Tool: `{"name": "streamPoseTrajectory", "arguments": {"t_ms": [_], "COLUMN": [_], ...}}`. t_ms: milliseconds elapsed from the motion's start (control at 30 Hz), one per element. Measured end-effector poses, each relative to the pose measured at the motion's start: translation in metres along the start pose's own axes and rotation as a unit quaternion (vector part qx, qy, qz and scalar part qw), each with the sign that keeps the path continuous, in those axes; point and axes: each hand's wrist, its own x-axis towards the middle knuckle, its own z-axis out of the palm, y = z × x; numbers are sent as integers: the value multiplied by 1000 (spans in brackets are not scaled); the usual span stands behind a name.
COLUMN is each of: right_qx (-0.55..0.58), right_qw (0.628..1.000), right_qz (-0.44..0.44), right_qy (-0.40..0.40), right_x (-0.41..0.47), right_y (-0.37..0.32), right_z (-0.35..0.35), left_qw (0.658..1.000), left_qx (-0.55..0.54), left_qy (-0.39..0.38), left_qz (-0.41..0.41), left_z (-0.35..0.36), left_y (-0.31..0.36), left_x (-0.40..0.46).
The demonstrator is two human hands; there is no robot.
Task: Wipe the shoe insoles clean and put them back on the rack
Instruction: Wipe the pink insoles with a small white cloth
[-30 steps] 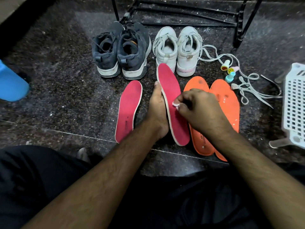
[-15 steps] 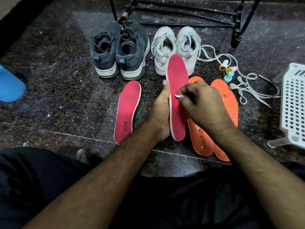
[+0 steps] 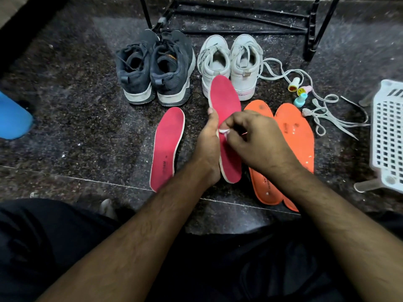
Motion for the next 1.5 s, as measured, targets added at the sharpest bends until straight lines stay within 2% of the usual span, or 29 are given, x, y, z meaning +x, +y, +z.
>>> {"name": "streamPoseTrajectory", "arguments": {"t_ms": [67,133,233,333,400,467,533,633,767,833,900,967,1067,1167,1267,1367,1433,1500], "right_qx": [45,38,-39,-55,-8,52,63,12,-17,25,59,38,-18,-15,73,61,23,1], "right_qw": [996,993,998,996,999,996,990,997,997,998,994,990,997,999,995,984,988,995], "right_qz": [-3,6,37,51,37,25,25,46,69,57,31,12,37,51,28,23,37,55], "right_qy": [-78,-109,-27,42,20,-66,-126,-62,11,-20,-90,-135,-69,-3,-67,-163,-148,-79], "right_x": [-6,-8,-2,5,3,-6,-12,-7,5,3,-4,-10,-7,-1,-6,-12,-11,-8], "right_y": [-4,-1,11,11,3,-4,-6,5,9,3,-4,-3,6,5,-9,-10,-3,4], "right_z": [-1,-5,-7,-6,-5,-5,-4,-3,-3,-5,-8,-10,-10,-8,-7,-9,-12,-12], "left_qw": [1000,1000,1000,1000,1000,999,998,998,999,1000,999,999,999,1000,1000,1000,1000,1000], "left_qx": [-1,0,-8,0,1,-2,5,-5,32,26,13,22,28,22,-3,12,16,2], "left_qy": [20,13,4,-5,13,47,59,52,10,14,30,37,23,16,23,28,19,22], "left_qz": [-9,-2,6,-9,-12,-7,4,42,17,7,2,10,18,8,3,-7,3,18], "left_z": [-5,-9,-4,6,5,-1,-8,-7,5,3,-2,-7,-3,3,-4,-13,-11,-7], "left_y": [10,15,4,-12,-8,4,17,17,-10,-7,5,13,6,-4,5,15,14,7], "left_x": [2,5,4,0,0,2,5,2,-1,-2,1,3,1,-1,1,6,5,5]}}
